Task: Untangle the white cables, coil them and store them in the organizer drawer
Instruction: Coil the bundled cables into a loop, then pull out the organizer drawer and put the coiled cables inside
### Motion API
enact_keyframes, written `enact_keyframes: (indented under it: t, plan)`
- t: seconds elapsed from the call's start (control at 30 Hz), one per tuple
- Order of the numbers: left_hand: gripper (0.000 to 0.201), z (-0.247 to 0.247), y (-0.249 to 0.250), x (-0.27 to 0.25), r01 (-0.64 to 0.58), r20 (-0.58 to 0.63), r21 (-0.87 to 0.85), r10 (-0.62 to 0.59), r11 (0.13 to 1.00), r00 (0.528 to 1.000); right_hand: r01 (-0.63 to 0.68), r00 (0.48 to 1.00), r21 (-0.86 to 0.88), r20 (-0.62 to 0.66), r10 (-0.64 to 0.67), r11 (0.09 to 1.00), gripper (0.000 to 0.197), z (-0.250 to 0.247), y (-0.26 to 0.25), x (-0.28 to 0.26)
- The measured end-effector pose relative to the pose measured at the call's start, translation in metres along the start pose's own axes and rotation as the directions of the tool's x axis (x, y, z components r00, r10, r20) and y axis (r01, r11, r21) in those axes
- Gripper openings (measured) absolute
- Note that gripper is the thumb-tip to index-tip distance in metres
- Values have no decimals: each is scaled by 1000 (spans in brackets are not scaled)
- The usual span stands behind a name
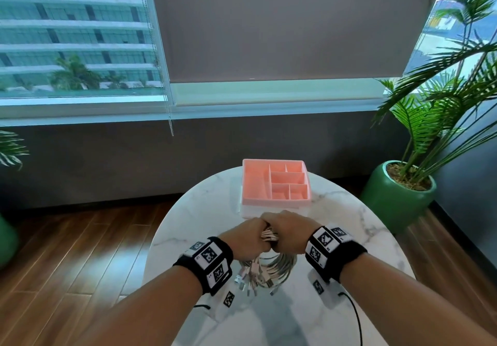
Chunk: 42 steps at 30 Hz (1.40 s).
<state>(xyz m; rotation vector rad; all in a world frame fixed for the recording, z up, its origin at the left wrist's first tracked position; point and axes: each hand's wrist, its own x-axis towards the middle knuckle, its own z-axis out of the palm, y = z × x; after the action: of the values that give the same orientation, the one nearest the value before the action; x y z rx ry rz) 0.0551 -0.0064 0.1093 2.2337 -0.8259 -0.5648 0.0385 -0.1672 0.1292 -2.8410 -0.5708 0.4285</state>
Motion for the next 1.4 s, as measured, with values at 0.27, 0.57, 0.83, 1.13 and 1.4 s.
enact_keyframes:
  t: [0.27, 0.57, 0.83, 1.13, 1.4]
  plan:
    - [40, 13, -22, 4, 169, -94, -318, -209, 933, 973, -65, 997, 266, -30, 76, 962, 7, 7, 25, -3]
    - [15, 10, -12, 13, 64, -89, -139, -77, 988, 993, -203, 976, 218, -38, 216, 955, 10, 13, 26, -12]
    - [23, 8, -5, 9, -21, 57, -19, 22, 1000, 998, -248, 969, 31, 0, 248, 968, 16, 19, 11, -15]
    - [61, 31, -20, 15, 173, -80, -566, -263, 806, 962, -285, 896, 532, -147, 419, 797, 5, 46, 32, -39]
    - [21, 46, -51, 59, 205, -64, -834, -458, 513, 887, -325, 754, 761, -149, 639, 561, 7, 66, 101, -60]
